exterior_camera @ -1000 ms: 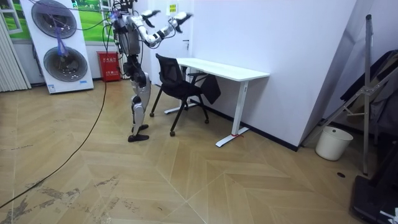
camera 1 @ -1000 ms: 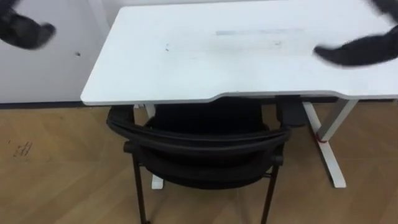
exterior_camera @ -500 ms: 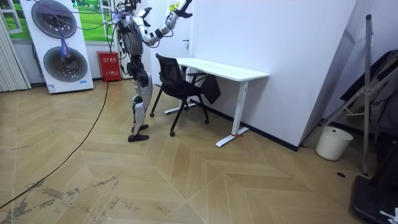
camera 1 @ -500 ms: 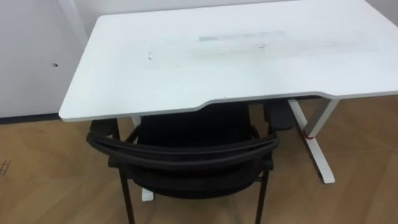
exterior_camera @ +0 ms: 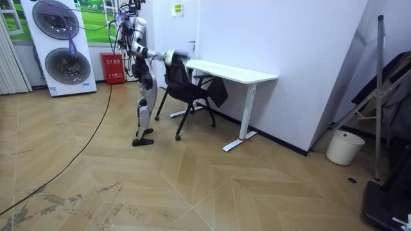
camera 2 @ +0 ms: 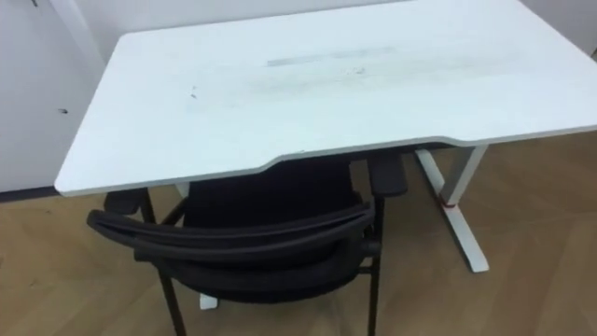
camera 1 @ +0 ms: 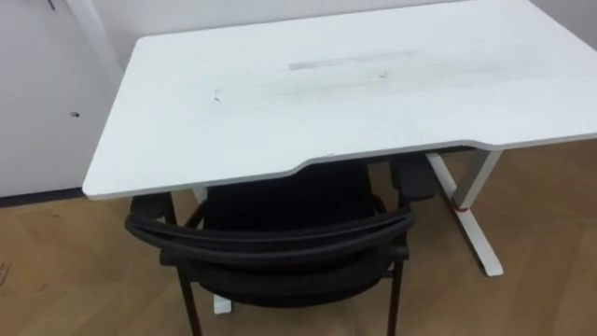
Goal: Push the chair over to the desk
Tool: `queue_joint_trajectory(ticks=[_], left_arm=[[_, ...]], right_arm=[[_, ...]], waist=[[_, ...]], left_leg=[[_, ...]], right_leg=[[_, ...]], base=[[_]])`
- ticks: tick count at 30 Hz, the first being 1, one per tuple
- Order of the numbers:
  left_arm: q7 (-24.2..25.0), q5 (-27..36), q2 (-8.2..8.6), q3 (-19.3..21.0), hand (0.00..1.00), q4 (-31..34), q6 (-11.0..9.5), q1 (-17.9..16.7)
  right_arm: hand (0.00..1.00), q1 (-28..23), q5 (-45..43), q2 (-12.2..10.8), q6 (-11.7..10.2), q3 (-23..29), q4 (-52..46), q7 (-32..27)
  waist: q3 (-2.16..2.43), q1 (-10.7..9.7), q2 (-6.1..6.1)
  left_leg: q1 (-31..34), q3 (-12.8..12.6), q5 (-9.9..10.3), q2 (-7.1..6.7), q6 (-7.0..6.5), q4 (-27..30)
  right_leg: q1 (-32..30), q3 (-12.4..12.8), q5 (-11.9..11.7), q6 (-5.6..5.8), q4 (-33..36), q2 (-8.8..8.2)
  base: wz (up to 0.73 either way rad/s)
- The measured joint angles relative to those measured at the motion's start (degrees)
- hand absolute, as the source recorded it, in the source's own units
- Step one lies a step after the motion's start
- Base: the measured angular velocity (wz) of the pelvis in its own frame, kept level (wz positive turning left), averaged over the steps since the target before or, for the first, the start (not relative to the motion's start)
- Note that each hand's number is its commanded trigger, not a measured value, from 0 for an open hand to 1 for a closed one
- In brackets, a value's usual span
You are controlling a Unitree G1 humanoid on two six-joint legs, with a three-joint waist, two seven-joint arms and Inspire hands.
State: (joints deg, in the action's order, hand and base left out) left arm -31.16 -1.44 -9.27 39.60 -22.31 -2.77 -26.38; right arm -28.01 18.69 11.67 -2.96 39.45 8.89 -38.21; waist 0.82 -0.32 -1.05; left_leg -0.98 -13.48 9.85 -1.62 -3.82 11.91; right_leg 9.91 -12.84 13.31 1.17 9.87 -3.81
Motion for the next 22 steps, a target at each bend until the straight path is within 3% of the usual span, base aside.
queue_joint_trajectory(ticks=[2, 4, 8, 10, 13, 18, 22], left_arm=[[0.8, 4.7, 1.86, -4.7, 0.0, -11.2, 0.1, -1.5], [2.6, 7.1, 3.25, -7.2, 0.0, -18.9, 0.1, -1.8], [9.6, 7.9, 4.21, -12.0, 0.0, -31.4, 0.7, -1.3], [13.8, 8.8, 4.28, -14.1, 0.0, -36.1, 2.6, -1.1], [17.4, 8.8, 4.31, -16.8, 0.0, -38.9, 4.9, 0.2], [21.9, 7.3, 4.22, -23.9, 0.0, -42.1, 8.0, 6.1], [23.4, 5.6, 4.15, -28.7, 0.0, -41.5, 10.0, 11.6]], right_arm=[[0.0, -0.1, 7.8, -3.6, 0.6, -3.6, 13.9, 1.8], [0.0, 0.6, 11.7, -3.8, 1.2, -7.4, 24.6, 4.8], [0.0, 3.1, 14.2, -3.8, 1.9, -12.7, 44.8, 13.4], [0.0, 4.1, 14.2, -3.9, 3.4, -16.5, 51.3, 18.8], [0.0, 7.0, 11.9, -4.0, 5.8, -20.4, 56.8, 23.8], [0.0, 13.7, 5.0, -4.1, 8.3, -26.6, 59.9, 29.1], [0.0, 18.9, 3.3, -4.4, 8.8, -31.5, 59.8, 32.3]], waist=[[-0.12, 0.1, 0.08], [-0.13, 0.1, 0.21], [-0.04, 0.1, 0.55], [-0.12, 0.0, 0.62], [-0.21, -0.4, 0.95], [-0.38, -0.8, 1.34], [-0.64, -0.9, 1.61]], left_leg=[[0.4, 0.2, 0.4, -0.03, 0.06, 0.8], [0.7, 0.3, 0.4, -0.33, -0.04, 1.0], [0.6, 1.7, 0.4, -1.05, -0.17, 1.4], [0.8, 1.5, 0.5, -1.07, -0.33, 1.5], [0.8, 1.5, 0.7, -1.1, -0.49, 1.7], [0.7, 1.3, 0.5, -1.12, -0.82, 1.6], [1.4, 1.5, 0.7, -1.13, -0.89, 1.8]], right_leg=[[0.0, -0.1, 0.0, -0.02, 0.0, -0.07], [0.1, 0.0, 0.4, 0.09, -0.2, -0.35], [0.1, -0.4, 0.9, 0.51, 0.0, -1.12], [0.1, -0.4, 0.9, 0.55, 0.0, -1.2], [0.1, -0.6, 1.0, 0.61, 0.0, -1.18], [0.1, -0.3, 0.9, 0.6, -0.1, -0.83], [-0.3, -0.4, 0.9, 0.57, -0.4, -0.69]], base=[[0.04], [0.05], [0.1], [-0.02], [0.0], [-0.02], [0.02]])
